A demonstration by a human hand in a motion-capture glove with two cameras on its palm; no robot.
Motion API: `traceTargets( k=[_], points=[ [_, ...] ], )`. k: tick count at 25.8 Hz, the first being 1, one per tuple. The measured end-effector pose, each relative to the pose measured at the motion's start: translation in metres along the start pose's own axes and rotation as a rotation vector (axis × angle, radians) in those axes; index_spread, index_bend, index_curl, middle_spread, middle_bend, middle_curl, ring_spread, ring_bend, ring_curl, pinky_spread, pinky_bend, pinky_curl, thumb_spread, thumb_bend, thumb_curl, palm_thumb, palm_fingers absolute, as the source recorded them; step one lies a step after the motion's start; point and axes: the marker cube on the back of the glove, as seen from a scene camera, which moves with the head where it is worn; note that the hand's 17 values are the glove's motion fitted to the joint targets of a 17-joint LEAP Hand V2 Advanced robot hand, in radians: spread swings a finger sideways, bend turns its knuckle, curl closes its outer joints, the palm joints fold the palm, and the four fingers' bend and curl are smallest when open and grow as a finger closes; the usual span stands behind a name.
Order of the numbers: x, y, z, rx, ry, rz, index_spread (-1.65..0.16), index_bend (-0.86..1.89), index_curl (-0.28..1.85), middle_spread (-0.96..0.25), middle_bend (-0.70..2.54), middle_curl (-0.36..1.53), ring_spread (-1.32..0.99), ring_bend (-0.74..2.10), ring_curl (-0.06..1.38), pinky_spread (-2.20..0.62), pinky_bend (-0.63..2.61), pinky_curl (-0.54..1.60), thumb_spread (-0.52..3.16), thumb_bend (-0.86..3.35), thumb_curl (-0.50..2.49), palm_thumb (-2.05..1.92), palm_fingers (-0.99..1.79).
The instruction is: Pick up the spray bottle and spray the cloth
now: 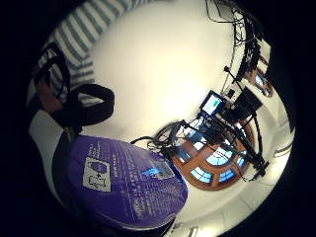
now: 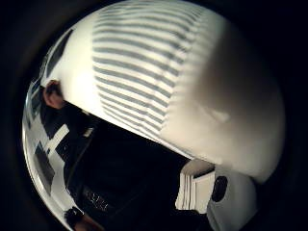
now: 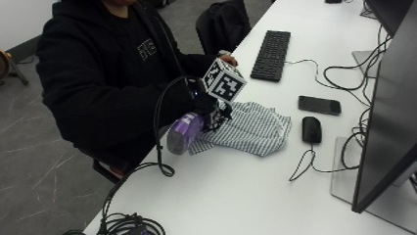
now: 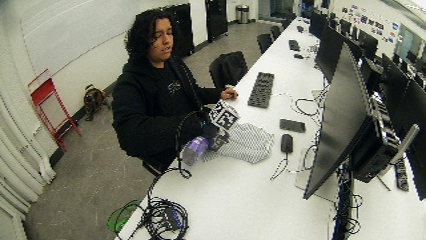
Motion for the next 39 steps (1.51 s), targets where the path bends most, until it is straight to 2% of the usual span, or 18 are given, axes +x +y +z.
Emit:
traceTargets(
  k=[5, 12, 17, 21, 24, 29, 34, 39],
  points=[
    [-0.009, 0.011, -0.081, 0.337, -0.208, -0.098, -0.30, 0.20, 0.55, -0.17, 0.56, 0.55, -0.20, 0.62, 0.47, -0.18, 0.41, 0.42, 0.19, -0.03, 0.72, 1.08, 1.27],
    [-0.046, 0.013, -0.163, 0.749, -0.633, -0.359, -0.30, 0.19, 0.56, -0.17, 0.56, 0.55, -0.20, 0.62, 0.48, -0.18, 0.41, 0.42, 0.18, -0.03, 0.74, 1.08, 1.27],
    [-0.083, -0.010, -0.190, 1.038, -0.924, -0.525, -0.30, 0.19, 0.57, -0.17, 0.56, 0.55, -0.20, 0.61, 0.48, -0.18, 0.41, 0.42, 0.18, -0.03, 0.74, 1.07, 1.28],
    [-0.094, -0.058, -0.208, 1.234, -1.041, -0.548, -0.30, 0.19, 0.58, -0.17, 0.56, 0.55, -0.20, 0.61, 0.48, -0.18, 0.42, 0.42, 0.18, -0.03, 0.75, 1.07, 1.28],
    [-0.112, -0.085, -0.206, 1.225, -1.147, -0.614, -0.30, 0.19, 0.58, -0.17, 0.56, 0.55, -0.20, 0.61, 0.48, -0.18, 0.42, 0.42, 0.18, -0.03, 0.76, 1.07, 1.27],
    [-0.166, -0.088, -0.171, 1.073, -1.316, -0.755, -0.30, 0.18, 0.58, -0.17, 0.56, 0.56, -0.19, 0.62, 0.48, -0.18, 0.43, 0.42, 0.19, -0.02, 0.76, 1.08, 1.27],
    [-0.203, -0.100, -0.157, 0.968, -1.354, -0.824, -0.29, 0.18, 0.58, -0.16, 0.56, 0.56, -0.19, 0.63, 0.49, -0.17, 0.42, 0.42, 0.20, -0.02, 0.77, 1.08, 1.25],
    [-0.220, -0.109, -0.146, 0.939, -1.328, -0.842, -0.29, 0.17, 0.58, -0.16, 0.55, 0.57, -0.18, 0.63, 0.49, -0.17, 0.42, 0.43, 0.21, -0.02, 0.78, 1.09, 1.24]
  ],
)
